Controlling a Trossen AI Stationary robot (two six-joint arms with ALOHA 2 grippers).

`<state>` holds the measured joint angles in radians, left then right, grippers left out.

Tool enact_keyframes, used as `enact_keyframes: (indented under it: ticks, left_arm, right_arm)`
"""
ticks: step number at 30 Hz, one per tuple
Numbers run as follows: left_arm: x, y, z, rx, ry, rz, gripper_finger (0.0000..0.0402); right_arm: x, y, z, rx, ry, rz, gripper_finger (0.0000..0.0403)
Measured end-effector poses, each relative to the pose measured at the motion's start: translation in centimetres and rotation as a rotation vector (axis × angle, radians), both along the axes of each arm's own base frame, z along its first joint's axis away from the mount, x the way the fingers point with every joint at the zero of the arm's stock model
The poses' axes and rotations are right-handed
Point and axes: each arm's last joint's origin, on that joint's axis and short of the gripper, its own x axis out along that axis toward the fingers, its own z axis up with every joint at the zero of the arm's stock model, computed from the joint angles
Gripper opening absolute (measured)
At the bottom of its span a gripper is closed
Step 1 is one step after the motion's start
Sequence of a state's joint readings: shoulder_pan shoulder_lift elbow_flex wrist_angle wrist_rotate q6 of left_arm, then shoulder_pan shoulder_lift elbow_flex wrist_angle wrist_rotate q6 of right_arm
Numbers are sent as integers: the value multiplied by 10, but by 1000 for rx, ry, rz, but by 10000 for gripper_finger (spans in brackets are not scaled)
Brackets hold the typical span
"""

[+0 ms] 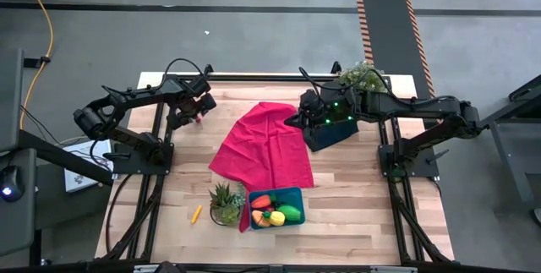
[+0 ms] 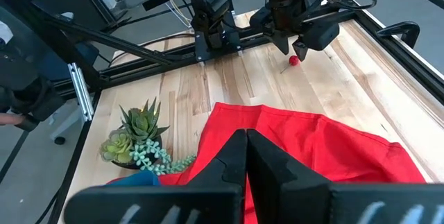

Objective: Pick and placing Produce into tupperware
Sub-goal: Put the red cherry into the blue bin

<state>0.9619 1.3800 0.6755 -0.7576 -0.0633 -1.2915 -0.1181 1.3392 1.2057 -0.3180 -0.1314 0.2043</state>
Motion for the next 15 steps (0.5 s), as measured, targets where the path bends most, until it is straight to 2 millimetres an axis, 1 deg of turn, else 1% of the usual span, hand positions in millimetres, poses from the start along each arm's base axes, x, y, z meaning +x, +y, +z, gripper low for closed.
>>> enact_keyframes:
  ticks: [15]
  left_arm:
    - [0,0,0,7,6,0,202]
  right_arm:
    - [0,0,0,10,0,-6,2]
